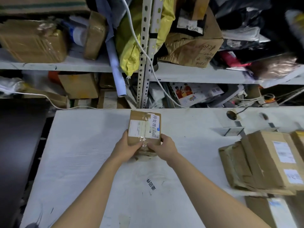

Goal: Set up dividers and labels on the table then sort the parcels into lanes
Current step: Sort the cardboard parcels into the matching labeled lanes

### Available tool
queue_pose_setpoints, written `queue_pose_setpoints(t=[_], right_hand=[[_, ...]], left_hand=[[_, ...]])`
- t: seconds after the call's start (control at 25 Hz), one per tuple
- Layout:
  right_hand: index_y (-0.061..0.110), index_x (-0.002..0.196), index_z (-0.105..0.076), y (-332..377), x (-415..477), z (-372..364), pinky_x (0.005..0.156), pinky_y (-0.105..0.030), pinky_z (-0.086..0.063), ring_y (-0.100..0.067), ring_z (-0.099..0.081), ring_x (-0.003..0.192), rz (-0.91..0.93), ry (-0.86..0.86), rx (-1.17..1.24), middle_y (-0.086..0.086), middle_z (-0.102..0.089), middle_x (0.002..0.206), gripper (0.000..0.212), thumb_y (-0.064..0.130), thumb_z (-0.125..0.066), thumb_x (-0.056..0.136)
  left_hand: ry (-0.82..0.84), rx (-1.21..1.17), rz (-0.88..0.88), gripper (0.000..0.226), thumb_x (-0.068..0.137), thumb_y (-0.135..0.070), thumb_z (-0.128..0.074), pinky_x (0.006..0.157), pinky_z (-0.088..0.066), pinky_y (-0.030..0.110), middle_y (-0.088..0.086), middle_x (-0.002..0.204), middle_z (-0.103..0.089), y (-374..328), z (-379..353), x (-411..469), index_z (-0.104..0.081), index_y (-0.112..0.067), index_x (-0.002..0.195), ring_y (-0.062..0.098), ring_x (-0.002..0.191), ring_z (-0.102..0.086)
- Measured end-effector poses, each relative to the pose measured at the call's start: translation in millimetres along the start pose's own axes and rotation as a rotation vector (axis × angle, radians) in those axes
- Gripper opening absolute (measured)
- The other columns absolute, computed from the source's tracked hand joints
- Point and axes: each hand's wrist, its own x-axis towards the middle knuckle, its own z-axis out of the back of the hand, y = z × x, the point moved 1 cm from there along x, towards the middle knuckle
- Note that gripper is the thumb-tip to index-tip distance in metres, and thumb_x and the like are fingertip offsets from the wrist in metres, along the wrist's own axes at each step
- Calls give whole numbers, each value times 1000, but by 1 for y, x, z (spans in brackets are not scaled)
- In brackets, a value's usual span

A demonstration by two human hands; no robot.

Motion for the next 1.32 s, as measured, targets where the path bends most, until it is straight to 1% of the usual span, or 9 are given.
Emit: queue_pose_setpoints(t=[0.16,0.28,0.4,0.48,0.64,0.84,1.0,1.2,1.32], right_hand=[[27,121,-67,-7,-16,14,86,-37,-62,-11,-70,101,8,-61,39,13,-72,112,43,33,-81,81],[30,119,-68,-13,-35,37,85,-38,-62,-9,-70,99,22,-123,48,16,-73,110,46,41,-82,76],[31,118,-68,-14,-59,63,86,-40,-61,-9,-70,100,50,-165,34,16,-74,109,47,48,-79,75],[30,116,-69,-16,-79,84,86,-40,-61,-9,-69,99,73,-189,29,14,-74,108,44,47,-78,77],[32,113,-71,-23,-117,128,88,-42,-60,-11,-69,100,140,-225,15,15,-75,104,43,52,-78,76],[32,112,-73,-46,-166,194,88,-40,-60,-7,-70,97,268,-255,59,16,-76,102,42,53,-77,76],[34,113,-73,-83,-205,251,87,-40,-59,-8,-70,98,357,-318,31,16,-76,104,51,68,-68,75],[41,113,-70,-137,-252,323,84,-40,-60,-4,-69,93,416,-335,38,20,-75,99,44,65,-71,76],[47,115,-70,-163,-274,355,80,-42,-62,-4,-71,88,414,-337,74,18,-76,94,52,70,-73,69]], left_hand=[[24,-15,-34,78,86,-48,-75,103,-51,39,-8,139,-59,-8,-14,-11,-34,-37,152,17,122,-59],[12,-19,-83,70,86,-45,-75,94,-57,44,-12,131,-62,-27,-30,-29,-40,-41,147,16,116,-61],[-30,-42,-154,53,87,-37,-77,81,-53,25,-23,112,-63,-51,-46,-53,-49,-46,131,4,102,-62],[-55,-43,-210,48,86,-36,-78,75,-47,19,-30,103,-61,-65,-58,-72,-49,-48,123,-7,95,-59],[-110,-20,-289,43,84,-40,-78,81,-51,27,-30,101,-63,-93,-82,-112,-55,-45,120,-9,93,-60],[-165,19,-363,52,83,-48,-77,73,-50,24,-19,109,-67,-133,-124,-171,-60,-39,131,-3,97,-60],[-171,20,-410,46,84,-50,-76,68,-49,21,-23,105,-66,-159,-179,-238,-59,-45,126,-1,94,-62],[-226,7,-458,38,83,-50,-78,64,-49,16,-18,98,-70,-180,-256,-301,-66,-43,118,-3,84,-66],[-219,12,-472,35,82,-56,-76,68,-53,19,-20,96,-69,-184,-290,-325,-62,-50,114,-6,82,-65]])
